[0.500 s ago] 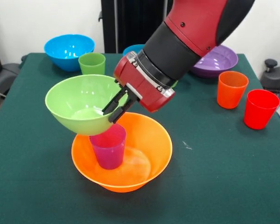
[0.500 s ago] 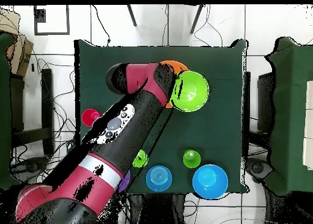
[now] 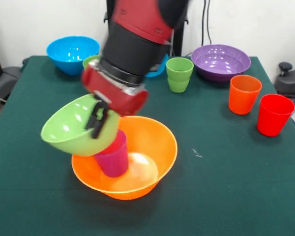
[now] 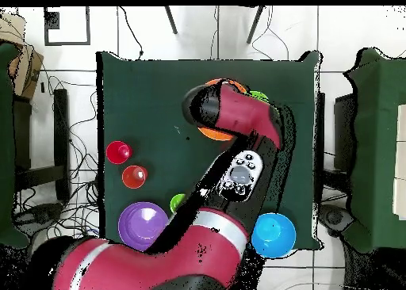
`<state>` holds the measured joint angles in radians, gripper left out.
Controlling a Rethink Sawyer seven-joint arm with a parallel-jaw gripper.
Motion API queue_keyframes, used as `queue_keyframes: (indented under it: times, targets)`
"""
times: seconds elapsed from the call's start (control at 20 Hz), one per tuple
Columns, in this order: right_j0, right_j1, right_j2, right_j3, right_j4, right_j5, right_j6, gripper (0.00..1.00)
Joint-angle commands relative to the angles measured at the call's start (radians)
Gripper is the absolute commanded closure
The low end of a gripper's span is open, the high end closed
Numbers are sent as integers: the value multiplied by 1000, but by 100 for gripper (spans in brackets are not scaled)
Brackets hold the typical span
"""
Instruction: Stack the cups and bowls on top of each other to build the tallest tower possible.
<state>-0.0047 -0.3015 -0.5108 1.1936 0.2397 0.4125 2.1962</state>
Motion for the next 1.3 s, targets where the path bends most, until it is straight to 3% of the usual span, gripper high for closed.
queue_keyframes:
  times: [0.05,0.9,1.3]
  targets:
    - [-54,-136,313,137,-107,-80,-139,100]
    - [-38,-155,295,129,-169,-1,-81,100]
    - [28,-99,186,51,-181,107,-21,100]
